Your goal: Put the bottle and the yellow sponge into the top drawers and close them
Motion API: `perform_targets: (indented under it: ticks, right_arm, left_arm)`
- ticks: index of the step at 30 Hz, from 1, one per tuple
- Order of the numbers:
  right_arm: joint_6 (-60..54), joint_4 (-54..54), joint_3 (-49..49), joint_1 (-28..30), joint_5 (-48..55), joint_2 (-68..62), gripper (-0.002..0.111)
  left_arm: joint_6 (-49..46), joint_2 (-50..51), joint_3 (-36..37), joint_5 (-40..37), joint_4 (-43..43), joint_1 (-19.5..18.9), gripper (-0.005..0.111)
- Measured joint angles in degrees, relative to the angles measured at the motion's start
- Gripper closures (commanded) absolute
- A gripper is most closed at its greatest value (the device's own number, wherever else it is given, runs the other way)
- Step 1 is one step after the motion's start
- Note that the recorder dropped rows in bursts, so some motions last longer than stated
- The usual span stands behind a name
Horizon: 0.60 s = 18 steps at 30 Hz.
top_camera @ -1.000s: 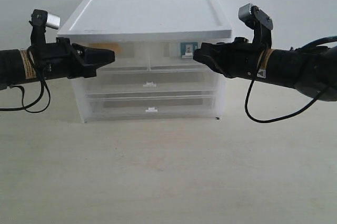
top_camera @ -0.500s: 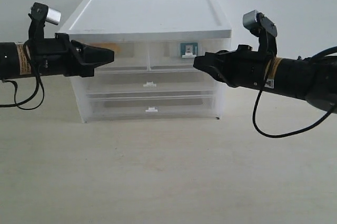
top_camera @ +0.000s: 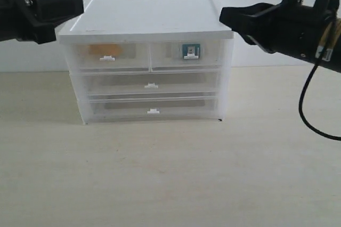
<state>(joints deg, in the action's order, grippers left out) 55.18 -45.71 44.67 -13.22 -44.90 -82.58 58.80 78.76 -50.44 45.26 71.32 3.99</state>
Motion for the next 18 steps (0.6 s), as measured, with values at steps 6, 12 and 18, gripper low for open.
perform_targets:
  ticks: [6,12,18]
  right_arm:
    - [-6.36,4.19,-5.02,0.00,3.50,13.61,0.108]
    - [-9.39,5.46,-8.31,0.00,11.83,27.09,0.108]
    - [-10.90,6.41,-12.53,0.00,15.11,37.48,0.108]
  left_arm:
    - [-8.51,-14.24,7.66,-7.59,-11.78,0.00,0.103]
    - [-26.18,-28.76,17.82,-8.82,-36.34,0.00,0.103]
    - [-37.81,-41.22,26.46,-7.26,-54.16,0.00,0.103]
